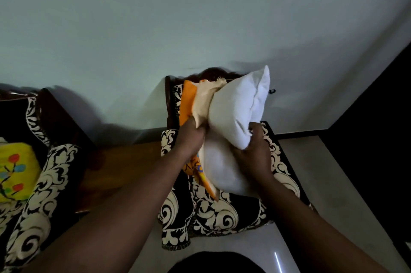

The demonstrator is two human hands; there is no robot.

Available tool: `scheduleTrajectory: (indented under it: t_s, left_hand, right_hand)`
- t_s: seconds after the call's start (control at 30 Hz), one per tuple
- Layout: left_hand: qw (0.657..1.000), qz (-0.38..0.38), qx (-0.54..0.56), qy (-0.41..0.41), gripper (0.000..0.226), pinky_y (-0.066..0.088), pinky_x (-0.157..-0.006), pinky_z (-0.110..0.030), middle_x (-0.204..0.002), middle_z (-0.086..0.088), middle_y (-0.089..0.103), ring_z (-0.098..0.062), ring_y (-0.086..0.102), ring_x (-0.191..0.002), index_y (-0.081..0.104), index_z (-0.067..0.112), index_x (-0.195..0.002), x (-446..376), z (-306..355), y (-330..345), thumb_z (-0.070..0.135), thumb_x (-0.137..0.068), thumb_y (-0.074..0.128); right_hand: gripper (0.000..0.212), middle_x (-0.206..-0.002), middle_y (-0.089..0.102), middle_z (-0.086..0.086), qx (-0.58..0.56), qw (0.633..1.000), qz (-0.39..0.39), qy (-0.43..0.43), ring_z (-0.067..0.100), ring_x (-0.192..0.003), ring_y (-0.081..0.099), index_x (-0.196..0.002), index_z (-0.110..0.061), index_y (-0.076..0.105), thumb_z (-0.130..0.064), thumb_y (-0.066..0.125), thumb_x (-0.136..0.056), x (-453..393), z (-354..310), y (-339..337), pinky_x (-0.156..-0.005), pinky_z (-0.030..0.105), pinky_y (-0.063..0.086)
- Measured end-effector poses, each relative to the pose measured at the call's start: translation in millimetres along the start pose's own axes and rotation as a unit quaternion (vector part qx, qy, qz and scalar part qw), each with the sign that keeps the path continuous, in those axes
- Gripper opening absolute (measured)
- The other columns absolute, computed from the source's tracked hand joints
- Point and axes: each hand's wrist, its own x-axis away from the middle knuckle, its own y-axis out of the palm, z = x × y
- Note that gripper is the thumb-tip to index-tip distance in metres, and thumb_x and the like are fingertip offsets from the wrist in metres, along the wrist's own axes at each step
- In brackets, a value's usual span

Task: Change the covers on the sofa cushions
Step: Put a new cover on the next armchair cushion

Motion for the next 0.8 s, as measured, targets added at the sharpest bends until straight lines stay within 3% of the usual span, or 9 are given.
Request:
scheduleTrajectory:
  t_s: [0.13,0.2,0.27,0.4,0.47,0.53,0.6,0.7,0.8]
  left_hand:
    - [0.983,-0.066,0.161,0.055,0.034,0.051,-0.1,-0.035,-0.121,0.001,0.073,-0.015,0.067,-0.115,0.067,0.017,-0.128,26.4,8.7,12.9,0.022,-0.096,0.057]
    - [0.961,-0.105,0.25,0.051,0.031,0.052,-0.101,-0.038,-0.12,-0.005,0.073,-0.02,0.067,-0.115,0.066,0.01,-0.129,35.7,14.4,18.9,0.018,-0.099,0.058]
    - [0.963,-0.137,0.225,0.062,0.028,0.054,-0.098,-0.035,-0.115,-0.004,0.075,-0.021,0.069,-0.112,0.069,0.014,-0.121,43.5,24.0,19.3,0.026,-0.097,0.062]
    - [0.995,0.025,0.084,0.049,0.026,0.045,-0.074,-0.025,-0.1,0.003,0.069,-0.021,0.067,-0.101,0.069,0.018,-0.11,35.3,26.7,-8.3,0.039,-0.094,0.063]
    - [0.994,0.095,0.037,0.032,0.04,0.042,-0.08,-0.027,-0.105,0.008,0.062,-0.014,0.06,-0.1,0.064,0.019,-0.121,22.9,21.0,-29.9,0.049,-0.095,0.062]
    - [0.99,0.102,0.092,-0.006,0.048,0.05,-0.088,-0.034,-0.109,0.012,0.069,-0.013,0.064,-0.099,0.066,0.025,-0.118,9.6,22.0,-45.0,0.063,-0.089,0.061]
    - [0.983,0.058,0.169,-0.053,0.04,0.055,-0.093,-0.04,-0.1,0.007,0.076,-0.016,0.071,-0.095,0.073,0.027,-0.111,3.0,26.4,-51.9,0.059,-0.088,0.063]
    - [0.984,0.051,0.167,-0.015,0.021,0.054,-0.097,-0.047,-0.1,0.007,0.077,-0.016,0.072,-0.097,0.076,0.028,-0.108,3.8,24.7,-52.0,0.037,-0.093,0.063]
    - [0.969,0.021,0.24,-0.048,0.018,0.053,-0.098,-0.05,-0.104,0.004,0.077,-0.022,0.071,-0.101,0.075,0.031,-0.107,17.5,17.6,-36.9,0.031,-0.09,0.068]
  right_hand:
    - [0.048,-0.076,0.063,0.0,0.206,0.969,-0.109,-0.078,0.033,-0.068,0.065,-0.127,-0.028,0.03,-0.032,0.058,-0.089,7.2,-1.4,10.1,-0.055,0.032,0.032]
    - [0.054,-0.086,0.067,0.001,0.229,0.961,-0.129,-0.088,0.031,-0.074,0.066,-0.137,-0.029,0.026,-0.039,0.054,-0.092,5.8,3.0,10.0,-0.058,0.03,0.032]
    - [0.056,-0.098,0.069,0.003,0.219,0.962,-0.148,-0.074,0.032,-0.086,0.067,-0.14,-0.029,0.028,-0.043,0.055,-0.092,3.5,6.2,8.1,-0.063,0.031,0.034]
    - [0.044,-0.082,0.066,-0.002,0.072,0.992,-0.093,-0.053,0.028,-0.075,0.063,-0.114,-0.034,0.038,-0.053,0.061,-0.081,5.3,-2.1,-5.5,-0.057,0.033,0.033]
    - [0.043,-0.08,0.067,-0.001,0.08,0.983,-0.07,-0.15,0.022,-0.073,0.059,-0.111,-0.033,0.042,-0.047,0.063,-0.076,7.3,-3.9,-7.1,-0.058,0.031,0.027]
    - [0.043,-0.088,0.069,-0.001,0.114,0.961,-0.075,-0.24,0.022,-0.076,0.061,-0.113,-0.026,0.05,-0.042,0.065,-0.076,12.8,-0.6,-2.0,-0.062,0.029,0.031]
    - [0.045,-0.102,0.06,-0.006,0.096,0.958,-0.099,-0.252,0.022,-0.088,0.059,-0.114,-0.024,0.051,-0.034,0.075,-0.076,19.6,13.8,1.7,-0.073,0.033,0.04]
    - [0.084,-0.129,0.043,-0.008,-0.035,0.984,-0.118,-0.13,0.014,-0.117,0.049,-0.131,-0.029,0.038,-0.041,0.091,-0.066,20.3,26.7,-10.9,-0.098,0.037,0.046]
    - [0.136,-0.154,0.025,-0.024,-0.183,0.977,-0.109,0.032,-0.005,-0.141,0.031,-0.156,-0.031,0.01,-0.054,0.092,-0.051,4.7,12.8,-22.8,-0.113,0.014,0.034]
